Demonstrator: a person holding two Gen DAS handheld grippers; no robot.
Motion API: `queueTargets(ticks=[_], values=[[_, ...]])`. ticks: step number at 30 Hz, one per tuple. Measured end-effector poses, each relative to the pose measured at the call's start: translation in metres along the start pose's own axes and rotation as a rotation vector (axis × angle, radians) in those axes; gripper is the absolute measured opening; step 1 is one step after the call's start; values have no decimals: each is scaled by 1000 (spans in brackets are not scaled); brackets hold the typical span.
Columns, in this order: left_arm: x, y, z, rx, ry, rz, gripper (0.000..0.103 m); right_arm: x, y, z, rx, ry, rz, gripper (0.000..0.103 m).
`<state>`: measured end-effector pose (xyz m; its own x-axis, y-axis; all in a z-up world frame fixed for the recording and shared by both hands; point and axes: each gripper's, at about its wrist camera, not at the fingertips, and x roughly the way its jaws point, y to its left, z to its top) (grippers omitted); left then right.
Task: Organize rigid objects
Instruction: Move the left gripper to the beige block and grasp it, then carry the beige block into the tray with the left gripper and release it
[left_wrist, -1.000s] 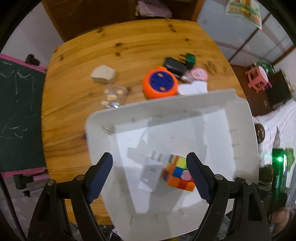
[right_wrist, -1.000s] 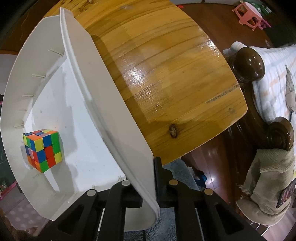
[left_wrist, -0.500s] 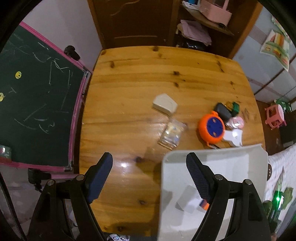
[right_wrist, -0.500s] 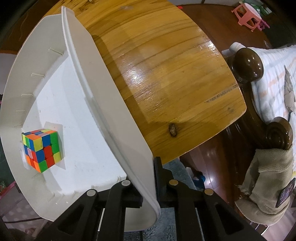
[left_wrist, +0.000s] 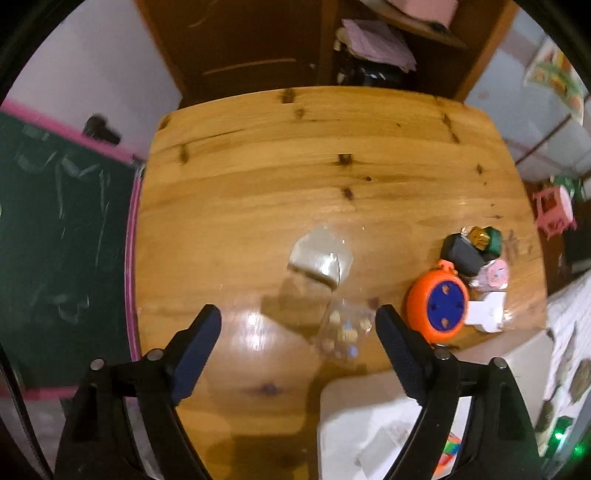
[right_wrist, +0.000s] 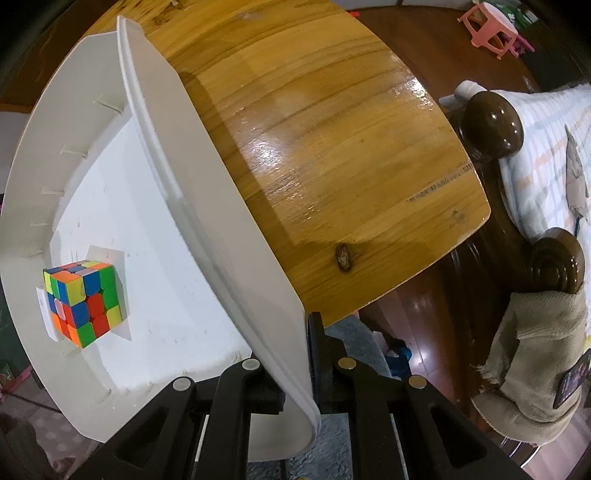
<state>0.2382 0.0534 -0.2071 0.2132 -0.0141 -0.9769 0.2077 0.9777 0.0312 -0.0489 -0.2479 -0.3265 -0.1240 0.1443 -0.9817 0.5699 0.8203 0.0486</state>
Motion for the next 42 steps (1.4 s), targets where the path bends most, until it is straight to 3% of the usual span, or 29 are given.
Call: queueTargets(ticks=[10,15,21,30,35,37,42], values=[[80,-21,29,284,101,13,89,3,-6,2,39,11,9,10],[98,-25,30,358,107,-26,89,4,-8,2,51,12,7,10],[108,-35,26,452,101,-7,89,5,-8,3,65,16,4,11],[111,-43,21,501,75,-5,89,6,-8,2,71,19,-2,11],[113,-38,18,494,75,-34,78,7,-8,1,71,23,-3,11],[111,-36,18,485,72,-63,67,7,-8,0,71,23,-3,11],[109,-30,16,484,34,-31,67,7,-8,-3,71,21,-4,11]])
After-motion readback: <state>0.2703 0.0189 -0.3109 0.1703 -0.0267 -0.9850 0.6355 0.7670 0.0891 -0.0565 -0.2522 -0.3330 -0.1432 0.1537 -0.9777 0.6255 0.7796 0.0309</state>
